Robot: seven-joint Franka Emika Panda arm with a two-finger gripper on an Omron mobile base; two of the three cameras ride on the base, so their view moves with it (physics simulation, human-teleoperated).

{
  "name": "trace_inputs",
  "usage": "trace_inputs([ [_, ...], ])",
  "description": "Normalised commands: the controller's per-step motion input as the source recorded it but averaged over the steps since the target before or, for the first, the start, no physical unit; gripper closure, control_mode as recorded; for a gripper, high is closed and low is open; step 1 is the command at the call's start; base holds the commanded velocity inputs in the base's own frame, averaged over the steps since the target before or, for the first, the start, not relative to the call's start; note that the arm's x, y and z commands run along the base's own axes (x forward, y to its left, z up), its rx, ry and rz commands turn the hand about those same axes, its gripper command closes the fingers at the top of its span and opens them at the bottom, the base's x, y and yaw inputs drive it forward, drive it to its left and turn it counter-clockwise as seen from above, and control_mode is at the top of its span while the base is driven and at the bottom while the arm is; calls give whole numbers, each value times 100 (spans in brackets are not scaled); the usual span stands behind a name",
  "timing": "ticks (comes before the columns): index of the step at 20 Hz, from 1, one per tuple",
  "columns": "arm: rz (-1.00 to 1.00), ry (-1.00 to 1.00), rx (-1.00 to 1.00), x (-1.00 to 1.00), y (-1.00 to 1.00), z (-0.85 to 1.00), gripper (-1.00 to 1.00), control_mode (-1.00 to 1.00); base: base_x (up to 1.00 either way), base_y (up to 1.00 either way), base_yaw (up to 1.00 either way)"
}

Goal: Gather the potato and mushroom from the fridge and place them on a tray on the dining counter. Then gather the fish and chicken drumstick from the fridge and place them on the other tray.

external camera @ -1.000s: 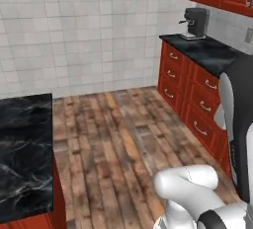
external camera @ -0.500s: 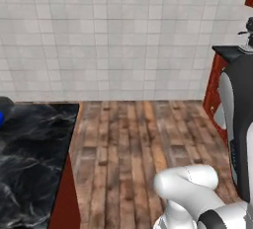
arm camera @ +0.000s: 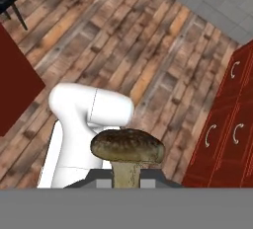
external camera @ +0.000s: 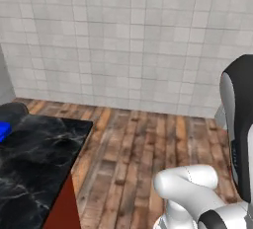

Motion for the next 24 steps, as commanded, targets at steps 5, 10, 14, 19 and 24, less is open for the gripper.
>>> trace_inputs([
  [5,0,0,0,0,0,0,100,100,80,-45,42],
  [10,0,0,0,0,0,0,100,100,79,-44,42],
  [14,0,0,0,0,0,0,100,100,79,-44,42],
  [19,0,0,0,0,0,0,100,100,79,-44,42],
  [24,0,0,0,0,0,0,100,100,78,-44,43],
])
